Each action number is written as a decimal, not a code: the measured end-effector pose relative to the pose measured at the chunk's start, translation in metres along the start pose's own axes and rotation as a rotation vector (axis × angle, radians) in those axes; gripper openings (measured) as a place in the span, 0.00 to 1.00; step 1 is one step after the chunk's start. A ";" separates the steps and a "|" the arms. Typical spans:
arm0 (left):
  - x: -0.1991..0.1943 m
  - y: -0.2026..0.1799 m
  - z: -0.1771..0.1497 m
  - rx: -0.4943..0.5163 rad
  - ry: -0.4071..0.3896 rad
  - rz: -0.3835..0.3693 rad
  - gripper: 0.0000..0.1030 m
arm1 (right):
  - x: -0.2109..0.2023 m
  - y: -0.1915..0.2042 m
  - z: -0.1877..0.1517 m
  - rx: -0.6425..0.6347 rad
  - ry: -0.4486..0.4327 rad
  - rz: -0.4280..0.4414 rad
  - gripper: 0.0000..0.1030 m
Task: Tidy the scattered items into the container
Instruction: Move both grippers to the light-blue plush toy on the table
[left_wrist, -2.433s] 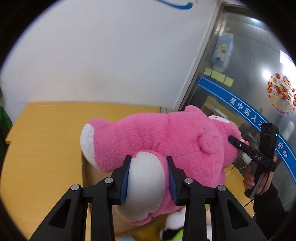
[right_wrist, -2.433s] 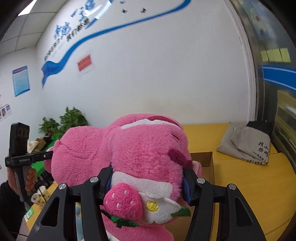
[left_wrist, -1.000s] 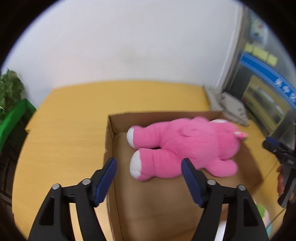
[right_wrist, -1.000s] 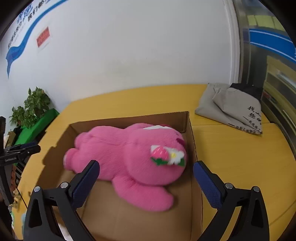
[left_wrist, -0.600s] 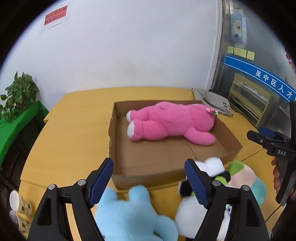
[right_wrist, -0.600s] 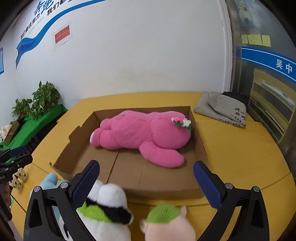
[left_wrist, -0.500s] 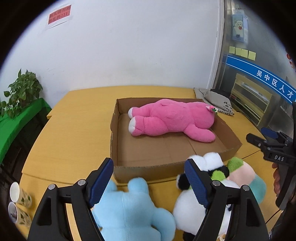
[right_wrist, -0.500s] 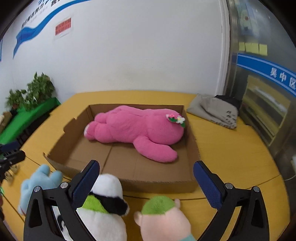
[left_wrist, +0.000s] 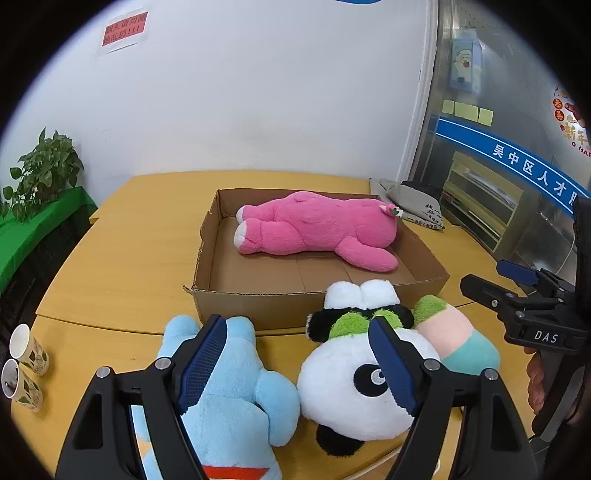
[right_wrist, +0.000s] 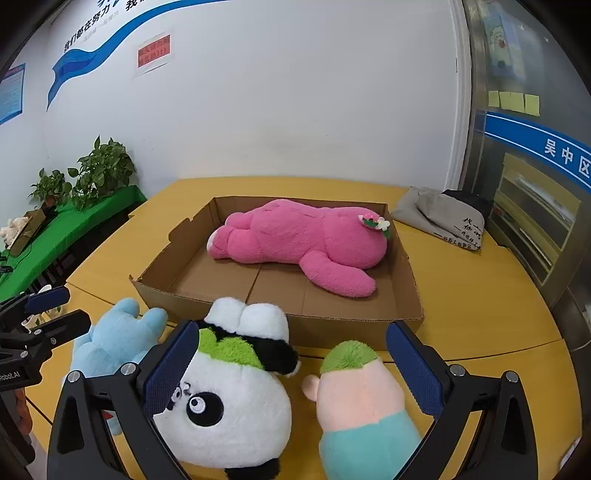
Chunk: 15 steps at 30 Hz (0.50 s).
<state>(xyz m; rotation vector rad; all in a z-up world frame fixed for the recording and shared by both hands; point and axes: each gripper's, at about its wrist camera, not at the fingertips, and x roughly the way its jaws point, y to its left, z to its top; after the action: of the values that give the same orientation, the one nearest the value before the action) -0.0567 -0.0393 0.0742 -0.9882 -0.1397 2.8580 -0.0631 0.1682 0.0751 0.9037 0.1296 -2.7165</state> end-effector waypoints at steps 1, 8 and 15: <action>0.000 0.001 0.000 -0.003 0.001 -0.002 0.77 | 0.000 0.001 0.000 0.001 0.001 -0.001 1.00; 0.007 0.012 0.002 -0.019 0.008 -0.020 0.77 | 0.005 0.006 0.006 -0.001 -0.001 -0.025 1.00; 0.017 0.020 0.000 -0.033 0.024 -0.040 0.77 | 0.015 0.012 0.006 -0.009 0.028 -0.020 1.00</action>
<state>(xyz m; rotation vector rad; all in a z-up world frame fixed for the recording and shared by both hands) -0.0715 -0.0566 0.0618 -1.0141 -0.2022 2.8155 -0.0743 0.1522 0.0709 0.9431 0.1567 -2.7199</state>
